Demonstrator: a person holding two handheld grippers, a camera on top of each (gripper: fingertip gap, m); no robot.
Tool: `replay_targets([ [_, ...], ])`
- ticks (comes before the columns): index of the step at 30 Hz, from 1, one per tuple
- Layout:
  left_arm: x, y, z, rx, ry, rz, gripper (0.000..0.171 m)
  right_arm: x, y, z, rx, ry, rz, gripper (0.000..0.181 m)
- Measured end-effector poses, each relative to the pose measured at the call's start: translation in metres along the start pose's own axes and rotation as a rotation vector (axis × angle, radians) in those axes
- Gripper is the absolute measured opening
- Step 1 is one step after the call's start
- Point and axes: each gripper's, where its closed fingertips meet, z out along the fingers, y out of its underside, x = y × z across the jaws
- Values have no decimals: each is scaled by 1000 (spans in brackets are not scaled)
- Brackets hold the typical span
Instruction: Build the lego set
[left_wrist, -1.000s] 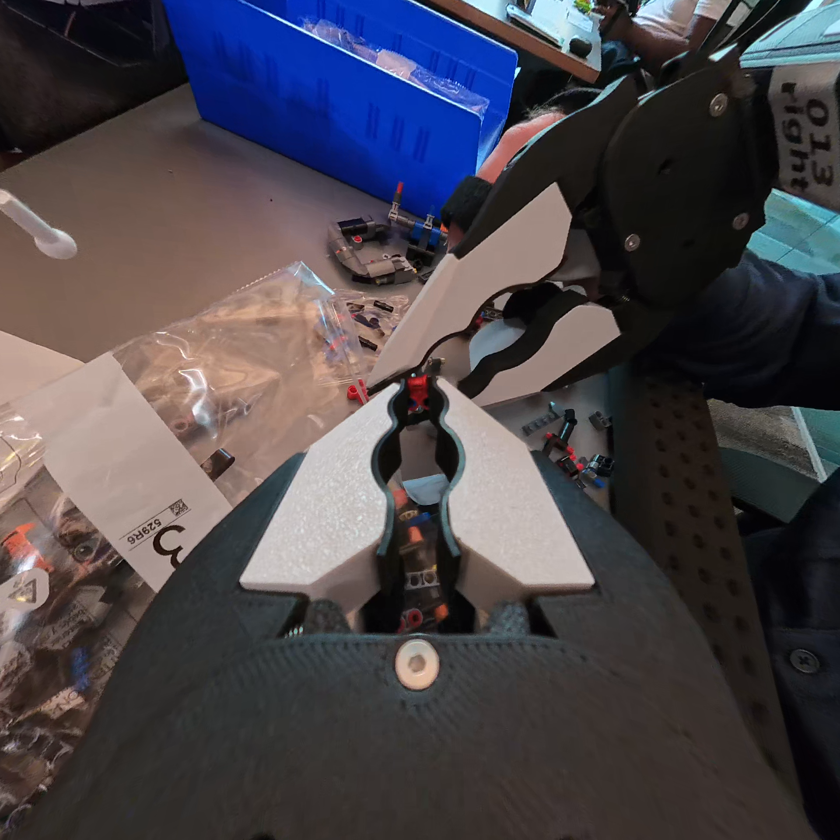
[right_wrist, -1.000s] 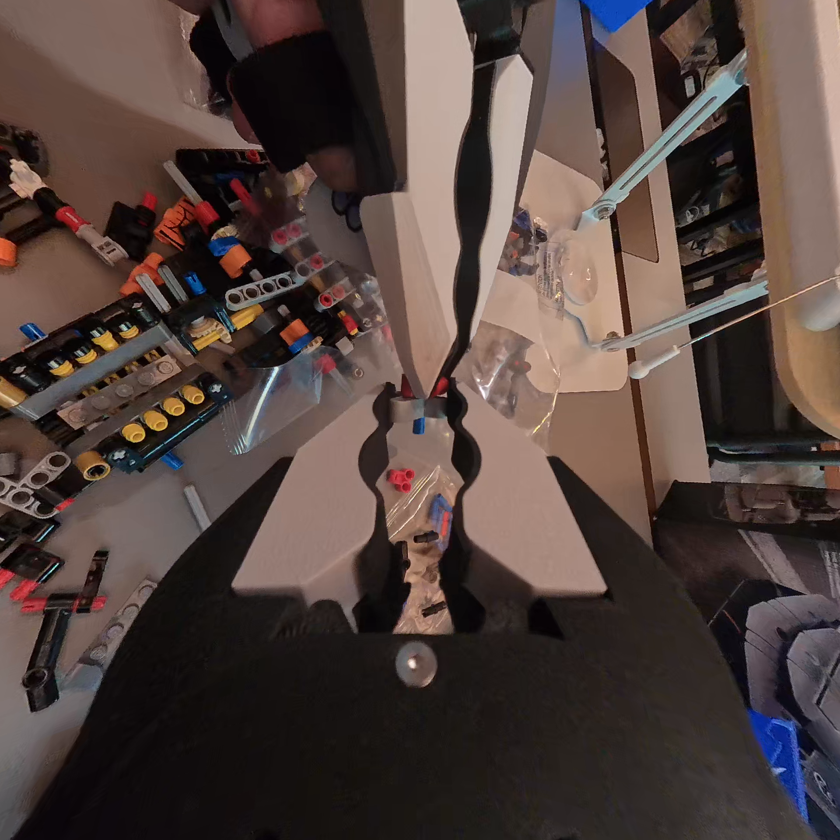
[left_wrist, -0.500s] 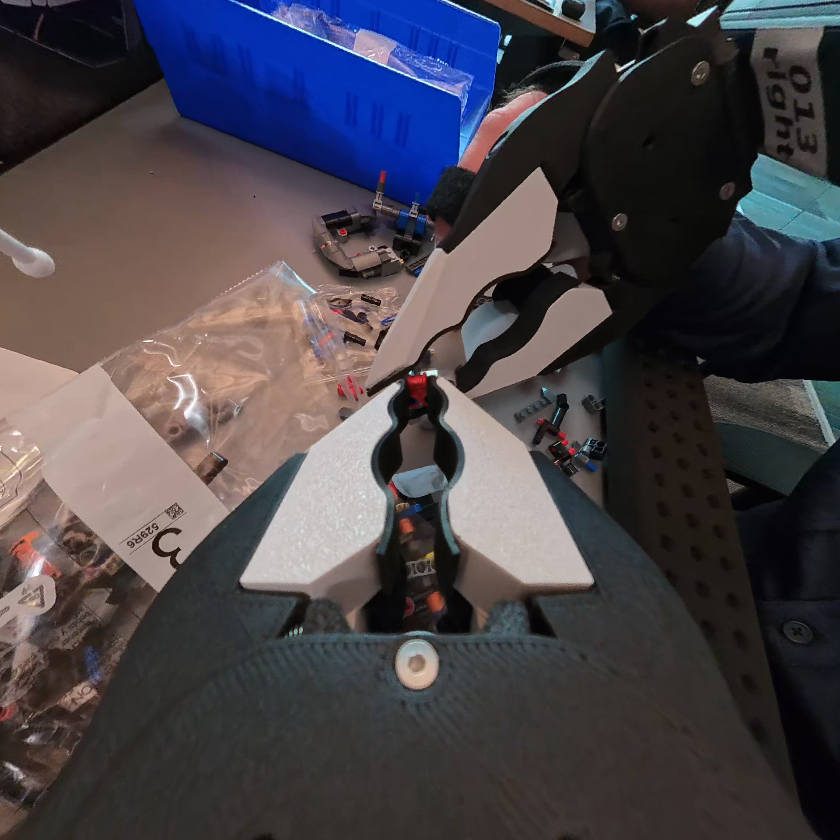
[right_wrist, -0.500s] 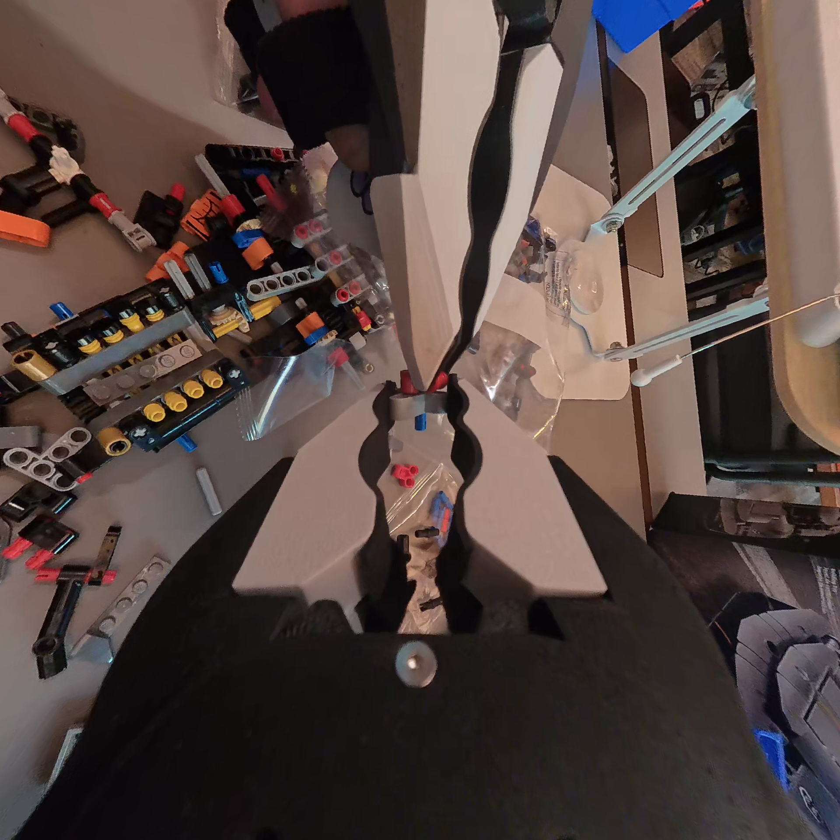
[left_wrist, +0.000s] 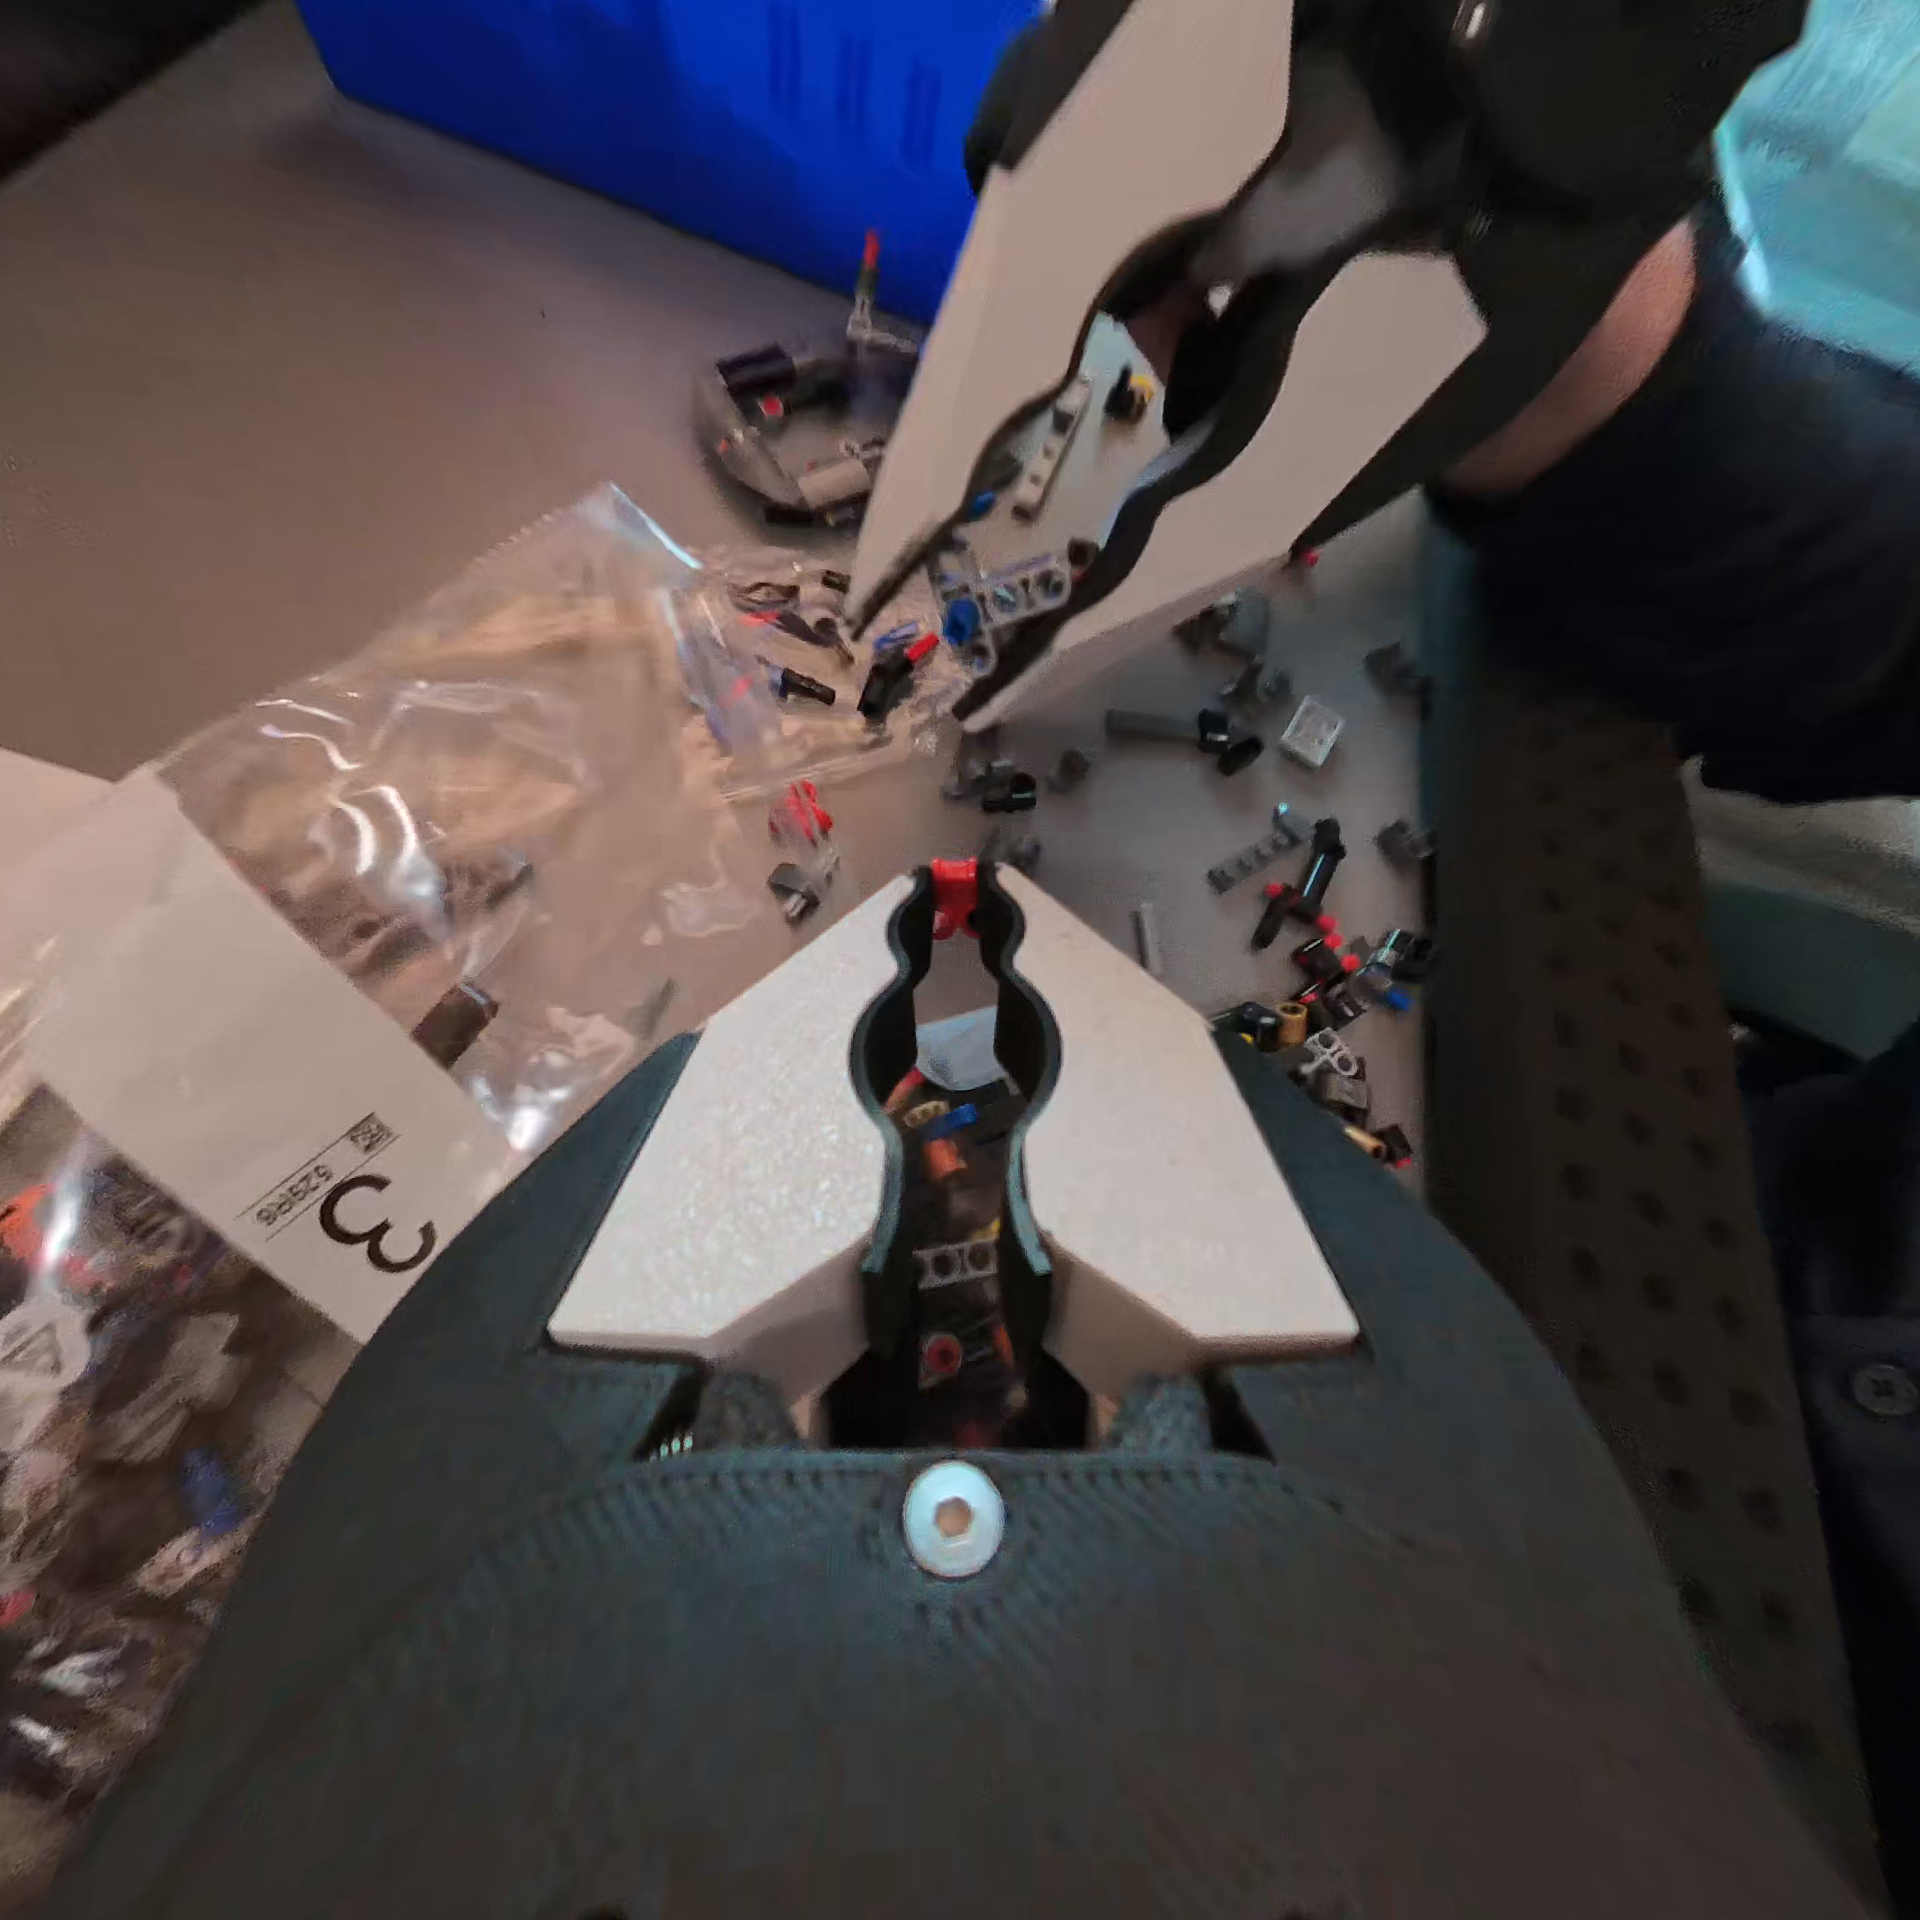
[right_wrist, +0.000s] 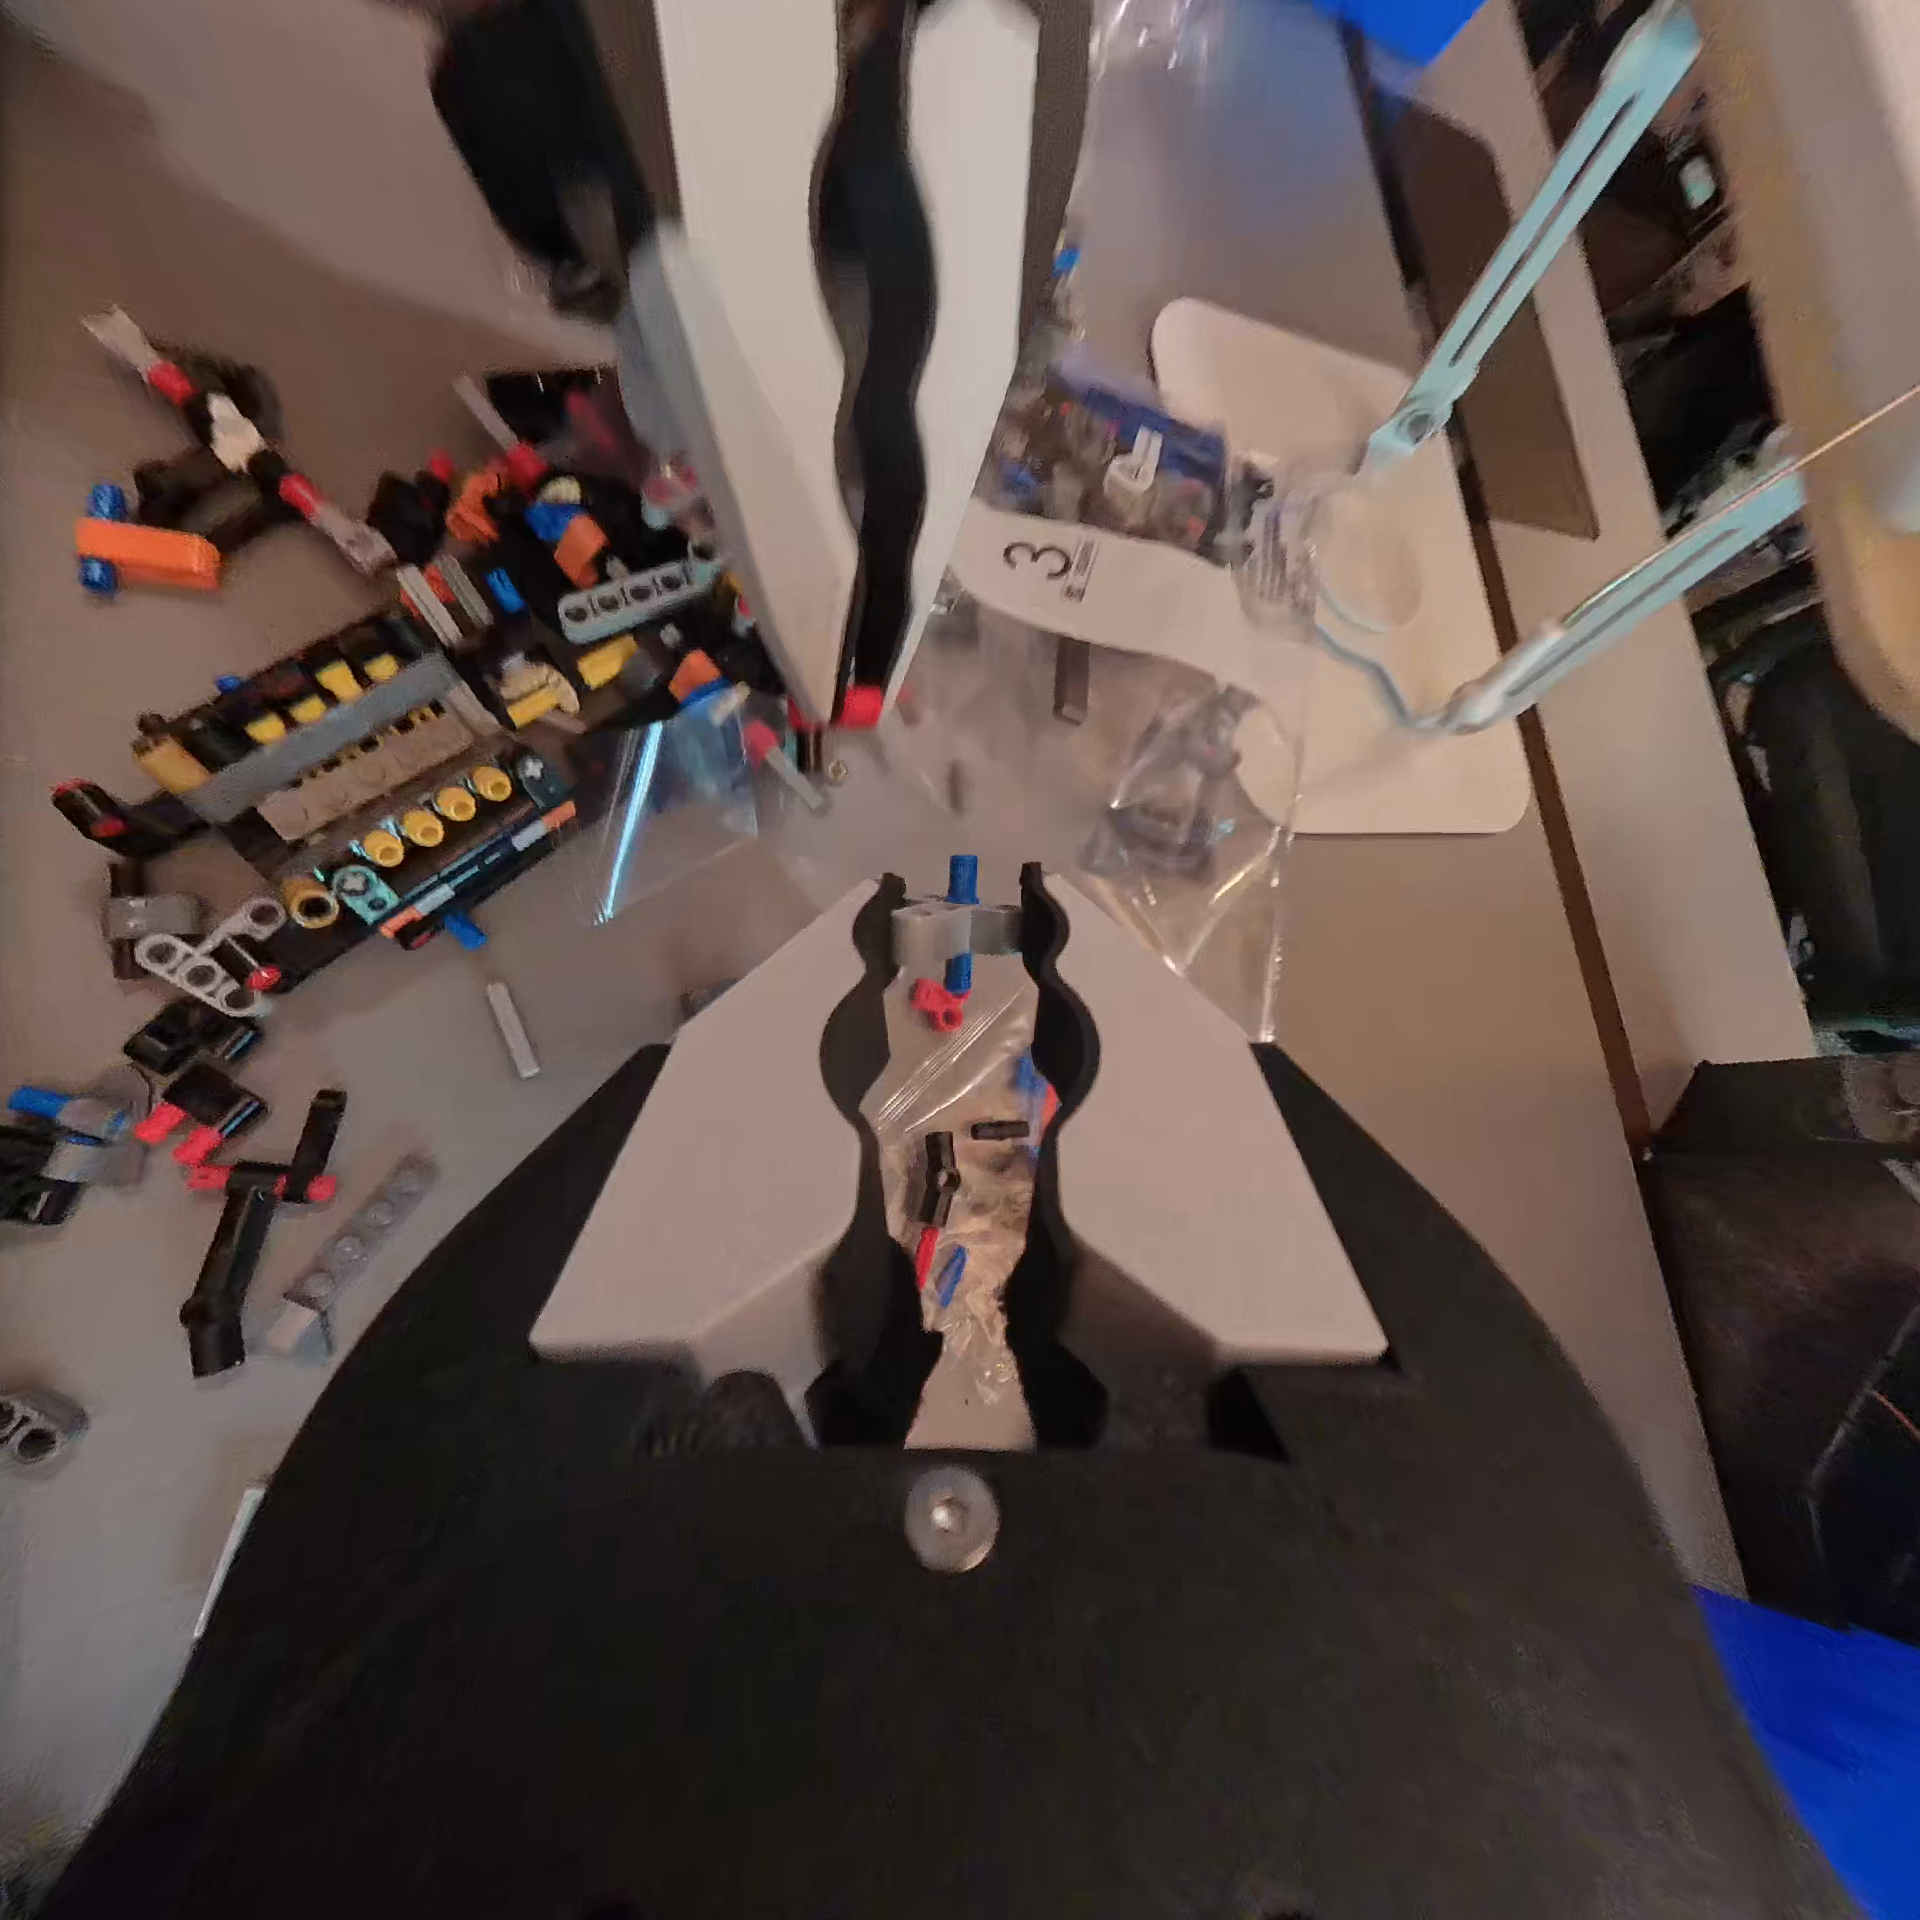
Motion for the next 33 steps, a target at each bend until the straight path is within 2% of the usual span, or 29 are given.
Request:
replay_targets([
  [1, 5, 1, 6, -13, 14, 14, 6, 1, -1, -2, 2, 14, -13, 20],
  [5, 12, 7, 21, -67, 35, 27, 7, -7, -2, 1, 12, -18, -48, 20],
  [8, 10, 6, 18, -47, 46, -6, 16, -9, -4, 2, 15, -16, -69, 20],
  [13, 14, -15, 4, 84, 102, -46, 18, -8, -8, 0, 42, -4, -86, 20],
  [19, 23, -27, -2, 171, 194, -88, 21, -13, -23, -5, 141, -35, -81, 21],
  [21, 21, -27, -2, 170, 178, -79, 22, -13, -24, -6, 141, -25, -87, 21],
  [25, 16, -29, -4, 184, 136, -64, 20, -13, -16, 1, 64, 16, -146, 21],
  [33, 14, -26, 0, 170, 122, -61, 5, -15, -21, 4, 48, 45, -182, 21],
])
